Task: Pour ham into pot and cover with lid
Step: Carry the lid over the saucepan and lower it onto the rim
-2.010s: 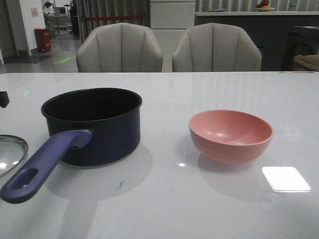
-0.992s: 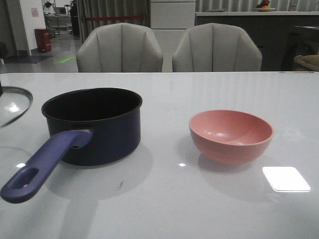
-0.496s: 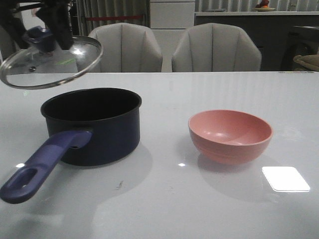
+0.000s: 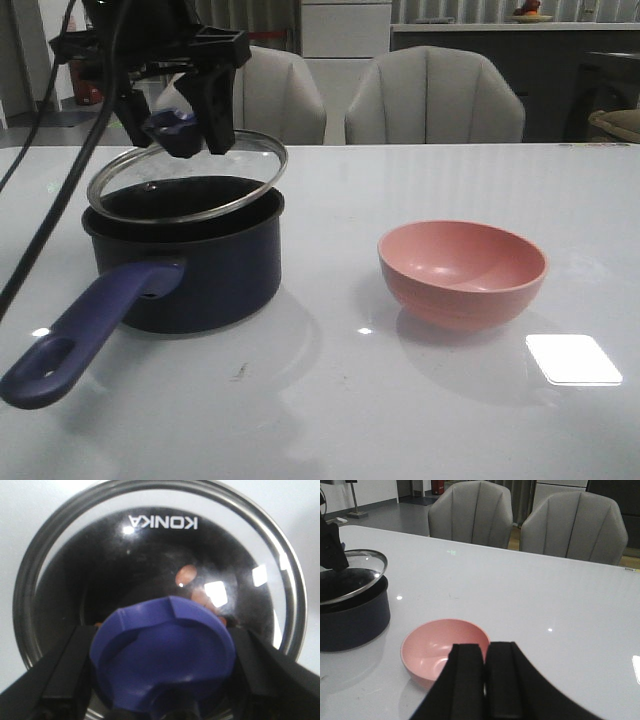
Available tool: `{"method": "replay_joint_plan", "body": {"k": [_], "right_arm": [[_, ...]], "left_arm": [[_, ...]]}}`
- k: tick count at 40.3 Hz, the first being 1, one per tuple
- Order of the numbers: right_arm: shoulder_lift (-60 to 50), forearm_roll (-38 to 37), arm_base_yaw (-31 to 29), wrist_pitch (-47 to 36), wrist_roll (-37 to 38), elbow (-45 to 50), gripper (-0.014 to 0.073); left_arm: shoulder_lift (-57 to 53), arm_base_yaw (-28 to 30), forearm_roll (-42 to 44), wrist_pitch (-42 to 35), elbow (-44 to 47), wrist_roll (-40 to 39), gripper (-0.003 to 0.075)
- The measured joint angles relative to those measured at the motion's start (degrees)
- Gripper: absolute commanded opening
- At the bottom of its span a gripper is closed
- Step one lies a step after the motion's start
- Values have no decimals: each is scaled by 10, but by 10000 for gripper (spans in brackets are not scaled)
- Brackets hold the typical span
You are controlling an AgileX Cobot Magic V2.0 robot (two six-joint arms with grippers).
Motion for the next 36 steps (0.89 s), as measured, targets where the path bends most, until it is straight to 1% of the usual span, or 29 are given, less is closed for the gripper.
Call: {"method": "replay_joint_plan", "body": {"k": [3, 10, 23, 27, 36], "right_arm": [[0, 0, 0, 0, 0, 0, 157], [0, 0, 0, 0, 0, 0, 157], [0, 0, 0, 0, 0, 0, 157], [0, 0, 0, 0, 0, 0, 157], [0, 0, 0, 0, 0, 0, 157]], "left_arm": [[11, 0, 1, 15, -2, 0, 384], [16, 0, 13, 21, -5, 0, 386], [24, 0, 13, 15, -7, 0, 393], [30, 0, 13, 11, -8, 0, 430], [35, 0, 13, 11, -11, 0, 580]]}}
